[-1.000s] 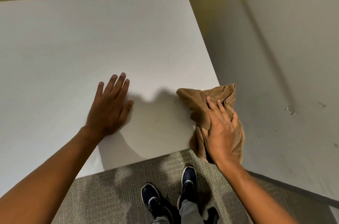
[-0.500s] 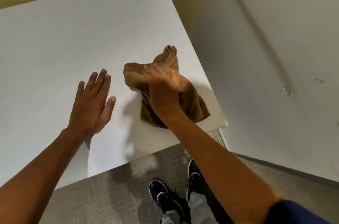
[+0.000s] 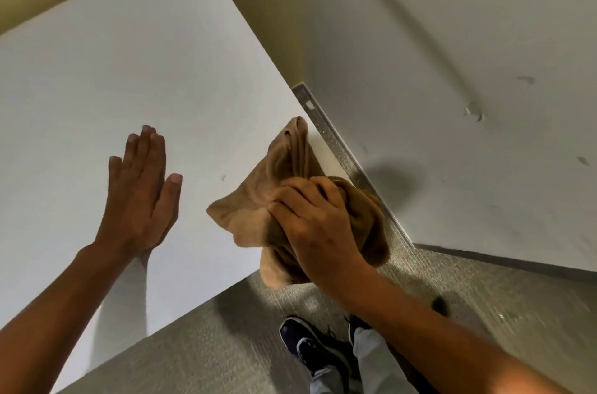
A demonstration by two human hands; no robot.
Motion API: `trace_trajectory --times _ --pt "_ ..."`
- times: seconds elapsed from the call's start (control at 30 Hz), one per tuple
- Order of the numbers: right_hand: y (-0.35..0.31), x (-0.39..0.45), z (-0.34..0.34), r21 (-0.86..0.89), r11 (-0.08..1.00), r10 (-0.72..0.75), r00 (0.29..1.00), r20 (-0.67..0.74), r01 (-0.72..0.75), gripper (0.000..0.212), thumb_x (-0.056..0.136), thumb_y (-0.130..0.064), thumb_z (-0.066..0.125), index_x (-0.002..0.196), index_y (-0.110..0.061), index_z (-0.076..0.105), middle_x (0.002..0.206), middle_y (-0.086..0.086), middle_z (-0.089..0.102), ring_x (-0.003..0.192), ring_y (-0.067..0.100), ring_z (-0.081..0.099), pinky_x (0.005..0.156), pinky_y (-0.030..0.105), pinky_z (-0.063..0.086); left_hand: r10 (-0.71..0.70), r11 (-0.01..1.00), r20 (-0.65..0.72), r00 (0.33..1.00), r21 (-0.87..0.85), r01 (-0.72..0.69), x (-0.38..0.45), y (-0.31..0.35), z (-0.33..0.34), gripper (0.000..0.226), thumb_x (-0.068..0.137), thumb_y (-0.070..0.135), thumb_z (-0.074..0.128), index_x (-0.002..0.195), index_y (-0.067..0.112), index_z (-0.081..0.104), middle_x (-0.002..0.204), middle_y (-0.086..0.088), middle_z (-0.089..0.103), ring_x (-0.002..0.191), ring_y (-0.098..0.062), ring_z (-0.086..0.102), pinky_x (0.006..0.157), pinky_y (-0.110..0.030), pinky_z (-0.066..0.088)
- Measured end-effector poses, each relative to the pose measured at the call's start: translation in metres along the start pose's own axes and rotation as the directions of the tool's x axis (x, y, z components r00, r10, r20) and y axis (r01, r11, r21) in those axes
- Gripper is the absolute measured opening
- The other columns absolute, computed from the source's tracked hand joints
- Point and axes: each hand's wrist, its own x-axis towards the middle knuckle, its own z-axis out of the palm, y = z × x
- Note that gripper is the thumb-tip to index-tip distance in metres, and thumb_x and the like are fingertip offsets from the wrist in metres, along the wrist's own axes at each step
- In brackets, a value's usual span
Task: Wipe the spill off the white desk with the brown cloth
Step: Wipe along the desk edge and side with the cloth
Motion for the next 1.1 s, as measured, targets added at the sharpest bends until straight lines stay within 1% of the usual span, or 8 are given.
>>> trace_trajectory --times 0.27,0.43,0.6,0.73,0.8,0.87,1.0,1.1 --pt "0.015 -0.002 -0.014 0.04 0.96 0.281 0.943 -0.18 -0.278 0.01 0.086 -0.022 0.074 0.092 -0.014 0.074 0.105 0.0 0.073 0.104 0.026 0.064 0.09 0.043 0.046 0.078 0.994 0.034 0.996 -0.082 -0.075 0.059 0.088 0.008 0.069 0.1 0.048 0.017 0.159 0.018 -0.001 0.167 0.002 -0.01 0.153 -0.011 -0.014 0.123 -0.039 -0.01" --pt "0.049 -0.017 -0.021 0.44 0.702 0.653 0.752 -0.086 -0.559 0.044 0.089 -0.042 0.063 0.118 -0.009 0.07 0.116 0.003 0.07 0.108 0.022 0.062 0.089 0.04 0.055 0.117 0.993 0.036 0.992 -0.023 -0.116 0.087 0.114 0.015 0.077 0.096 0.065 0.009 0.159 0.021 -0.001 0.167 0.004 -0.011 0.152 -0.01 -0.015 0.123 -0.038 -0.011" --pt "0.057 -0.02 -0.024 0.693 0.486 0.692 0.719 0.067 -0.532 0.044 0.089 -0.038 0.066 0.123 -0.01 0.069 0.117 -0.004 0.072 0.106 0.008 0.07 0.085 0.029 0.06 0.107 0.983 0.014 0.994 0.151 -0.108 0.09 0.12 0.034 0.082 0.095 0.069 0.01 0.159 0.018 0.005 0.168 -0.001 -0.004 0.154 -0.016 -0.007 0.124 -0.045 -0.002" --pt "0.06 -0.02 -0.035 0.83 0.077 0.687 0.633 0.357 -0.552 0.005 0.09 -0.023 0.07 0.085 -0.024 0.07 0.058 -0.022 0.063 0.052 -0.007 0.058 0.051 0.005 0.04 0.111 0.98 0.003 0.994 0.165 -0.11 0.092 0.12 0.035 0.08 0.096 0.066 0.014 0.159 0.017 0.008 0.168 -0.002 -0.001 0.155 -0.018 -0.003 0.124 -0.047 0.001" --pt "0.062 -0.027 -0.031 0.832 -0.044 0.692 0.584 0.424 -0.553 0.03 0.092 -0.014 0.07 0.065 -0.024 0.058 0.042 -0.015 0.046 0.037 -0.003 0.038 0.042 0.009 0.029 0.113 0.98 -0.001 0.994 0.165 -0.112 0.091 0.121 0.035 0.078 0.097 0.064 0.016 0.159 0.017 0.008 0.168 -0.002 0.0 0.155 -0.019 -0.003 0.124 -0.047 0.002" --pt "0.064 -0.032 -0.032 0.848 -0.127 0.722 0.538 0.434 -0.514 0.04 0.09 -0.034 0.071 0.058 -0.022 0.05 0.047 -0.012 0.038 0.043 0.002 0.033 0.046 0.016 0.028 0.116 0.98 0.0 0.993 0.16 -0.115 0.091 0.122 0.035 0.076 0.098 0.06 0.019 0.159 0.016 0.008 0.168 -0.002 0.0 0.155 -0.018 -0.003 0.124 -0.048 0.003" --pt "0.065 -0.034 -0.028 0.871 -0.312 0.727 0.495 0.476 -0.379 0.032 0.076 -0.064 0.071 0.072 -0.032 0.066 0.075 0.009 0.049 0.076 0.022 0.045 0.07 0.041 0.038 0.12 0.981 -0.007 0.993 0.156 -0.117 0.092 0.122 0.036 0.076 0.098 0.062 0.019 0.159 0.017 0.009 0.168 -0.001 0.0 0.155 -0.017 -0.003 0.125 -0.048 0.002" --pt "0.066 -0.033 -0.028 0.881 -0.272 0.724 0.521 0.452 -0.387 0.038 0.073 -0.068 0.073 0.067 -0.032 0.063 0.067 0.001 0.048 0.068 0.018 0.044 0.065 0.036 0.033 0.123 0.98 -0.017 0.992 0.157 -0.119 0.092 0.121 0.037 0.076 0.098 0.062 0.019 0.159 0.018 0.009 0.168 -0.001 0.0 0.155 -0.017 -0.003 0.125 -0.047 0.002"
